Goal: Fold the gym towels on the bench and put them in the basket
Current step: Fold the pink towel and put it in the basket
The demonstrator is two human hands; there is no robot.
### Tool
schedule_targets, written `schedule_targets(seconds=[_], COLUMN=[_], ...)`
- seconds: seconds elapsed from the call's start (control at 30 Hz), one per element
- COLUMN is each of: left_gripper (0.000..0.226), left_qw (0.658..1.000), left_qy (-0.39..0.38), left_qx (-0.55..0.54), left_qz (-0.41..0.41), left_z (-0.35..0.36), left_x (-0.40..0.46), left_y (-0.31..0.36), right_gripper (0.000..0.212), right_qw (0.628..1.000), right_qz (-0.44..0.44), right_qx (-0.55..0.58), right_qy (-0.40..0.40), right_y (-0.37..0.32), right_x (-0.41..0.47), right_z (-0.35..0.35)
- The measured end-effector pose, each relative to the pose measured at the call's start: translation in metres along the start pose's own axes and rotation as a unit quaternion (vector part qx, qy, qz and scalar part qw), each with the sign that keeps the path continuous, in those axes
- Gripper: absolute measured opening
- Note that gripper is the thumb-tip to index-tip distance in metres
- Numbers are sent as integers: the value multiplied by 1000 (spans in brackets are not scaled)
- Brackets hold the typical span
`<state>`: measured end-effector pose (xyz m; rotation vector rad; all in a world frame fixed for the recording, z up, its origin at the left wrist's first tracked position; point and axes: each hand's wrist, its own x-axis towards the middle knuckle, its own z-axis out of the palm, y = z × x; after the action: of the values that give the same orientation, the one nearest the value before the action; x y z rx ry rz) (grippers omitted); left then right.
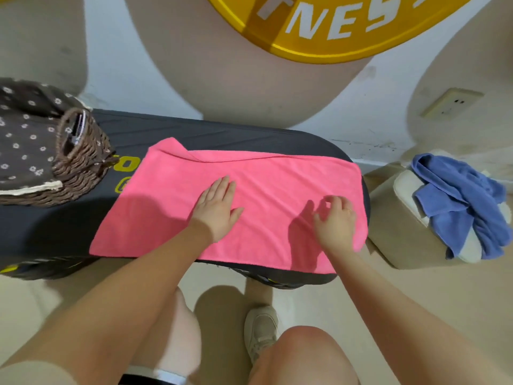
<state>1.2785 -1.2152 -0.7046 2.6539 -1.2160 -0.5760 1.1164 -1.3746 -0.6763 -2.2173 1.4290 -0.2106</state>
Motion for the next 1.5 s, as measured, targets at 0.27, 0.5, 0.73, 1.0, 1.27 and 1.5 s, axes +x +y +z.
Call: schedule_targets(seconds=[0.27, 0.5, 0.73, 1.0, 1.27, 1.5], left_gripper=[51, 46, 35, 23, 30, 15], left_qw=[961, 911, 935, 924, 884, 906], left_qy=[148, 149, 146, 141, 113, 214], left_qx=[-22, -22, -40, -211, -368, -276], left_qz=[-232, -384, -322, -285, -266, -240], left_z=[-23, -26, -24, -37, -57, -51], left_x=[-47, -81, -64, -58, -63, -76], left_y=[-115, -170, -163, -156, -166, -170], right_gripper=[31, 39, 13, 46, 20, 34], right_qw=[922, 934, 928, 850, 863, 866], right_qz=[-346, -303, -224, -166, -242, -295], right_qx=[-54, -107, 10, 201, 201, 225], right_qy=[-164, -158, -299, -457, -395, -335], right_y=[-179, -270, -290, -290, -303, -320], right_x=[0, 22, 45, 63, 74, 69], right_z=[110, 160, 184, 158, 155, 165])
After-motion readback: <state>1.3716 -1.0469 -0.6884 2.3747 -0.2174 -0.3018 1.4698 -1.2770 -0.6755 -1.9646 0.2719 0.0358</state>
